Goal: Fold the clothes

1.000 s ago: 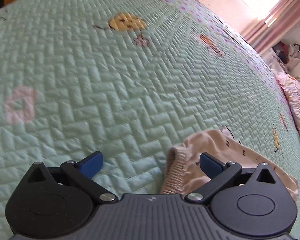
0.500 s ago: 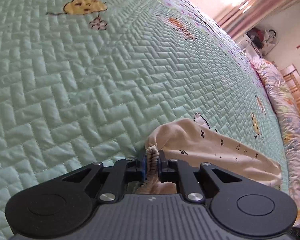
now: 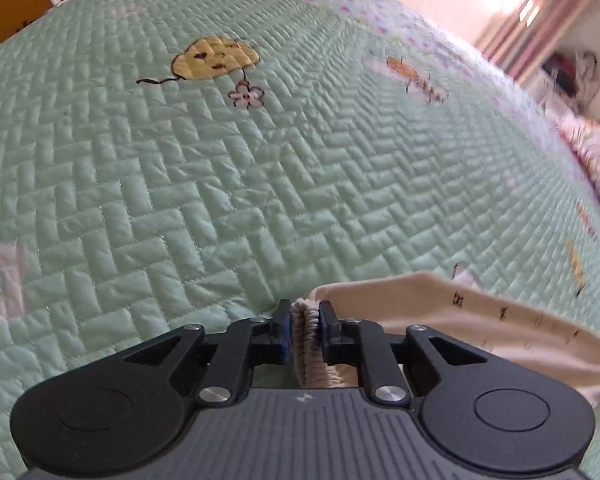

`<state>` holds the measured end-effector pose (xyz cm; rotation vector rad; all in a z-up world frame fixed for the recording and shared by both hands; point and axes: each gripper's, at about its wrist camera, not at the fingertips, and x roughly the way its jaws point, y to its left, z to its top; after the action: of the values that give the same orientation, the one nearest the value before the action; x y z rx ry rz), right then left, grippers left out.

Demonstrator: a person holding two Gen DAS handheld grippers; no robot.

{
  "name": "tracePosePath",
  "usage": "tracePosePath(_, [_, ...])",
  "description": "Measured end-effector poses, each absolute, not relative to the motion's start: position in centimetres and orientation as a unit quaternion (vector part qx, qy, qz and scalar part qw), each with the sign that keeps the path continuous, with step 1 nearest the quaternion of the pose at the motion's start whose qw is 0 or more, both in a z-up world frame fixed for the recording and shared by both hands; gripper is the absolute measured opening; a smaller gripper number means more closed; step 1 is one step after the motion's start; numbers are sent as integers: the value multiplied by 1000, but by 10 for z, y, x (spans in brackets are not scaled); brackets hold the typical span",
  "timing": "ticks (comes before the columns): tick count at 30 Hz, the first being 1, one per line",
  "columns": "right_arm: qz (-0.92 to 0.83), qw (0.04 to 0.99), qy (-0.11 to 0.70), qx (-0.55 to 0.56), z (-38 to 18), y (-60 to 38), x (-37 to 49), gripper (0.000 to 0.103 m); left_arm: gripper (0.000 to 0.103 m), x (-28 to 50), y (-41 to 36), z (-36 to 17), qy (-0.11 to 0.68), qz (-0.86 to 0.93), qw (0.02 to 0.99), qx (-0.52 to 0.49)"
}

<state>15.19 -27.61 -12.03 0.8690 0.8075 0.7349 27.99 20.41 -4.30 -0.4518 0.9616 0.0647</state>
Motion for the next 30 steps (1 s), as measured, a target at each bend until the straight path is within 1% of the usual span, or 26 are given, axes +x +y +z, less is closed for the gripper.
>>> tracePosePath(1, [338,767,372,399,-120,-276,152,36,29,277,206,-39,452,43,864,-218])
tracePosePath(2, [337,769,372,397,-119,-276,151,36,39,275,208,-35,446,54,866,-218])
tracePosePath(3, [335,770,373,395,-118,-276,151,36,43,272,209,-29,440,62,870,-215])
tracePosePath(4, [334,770,374,394,-117,-276,151,37,51,268,210,-23,433,70,874,-211])
tracePosePath(6, [326,768,379,399,-113,-278,150,37,58,262,212,-10,419,105,881,-192])
tracePosePath(7, [320,767,383,404,-110,-280,150,38,69,259,216,-5,410,122,884,-189])
tracePosePath(8, [313,769,382,407,-106,-283,150,40,73,256,221,0,403,135,885,-190])
tracePosePath(10, [295,786,371,397,-94,-291,149,44,71,250,233,8,400,133,881,-214])
tracePosePath(13, [275,819,343,368,-72,-306,157,44,71,244,217,17,408,69,886,-211])
tracePosePath(18, [223,860,347,300,-42,-321,209,44,71,252,130,6,451,-36,882,-130])
tracePosePath(20, [210,869,355,274,-39,-324,231,44,71,260,100,-2,463,-75,874,-127])
tracePosePath(21, [205,871,364,259,-38,-326,242,42,71,265,87,-7,468,-93,870,-128])
tracePosePath(23, [177,875,384,234,-40,-328,262,42,73,276,64,-14,470,-106,869,-114])
tracePosePath(25, [156,860,433,220,-53,-328,293,40,73,294,48,-26,482,-91,866,-93])
tracePosePath(26, [151,854,449,215,-61,-329,307,35,73,302,44,-32,487,-78,866,-89])
tracePosePath(27, [147,849,462,211,-70,-331,321,27,73,309,42,-37,489,-68,865,-86])
tracePosePath(28, [162,846,459,216,-72,-335,329,27,74,310,42,-35,486,-68,867,-89])
tracePosePath(30, [194,835,439,268,-66,-351,332,29,77,307,43,-31,481,-80,869,-88])
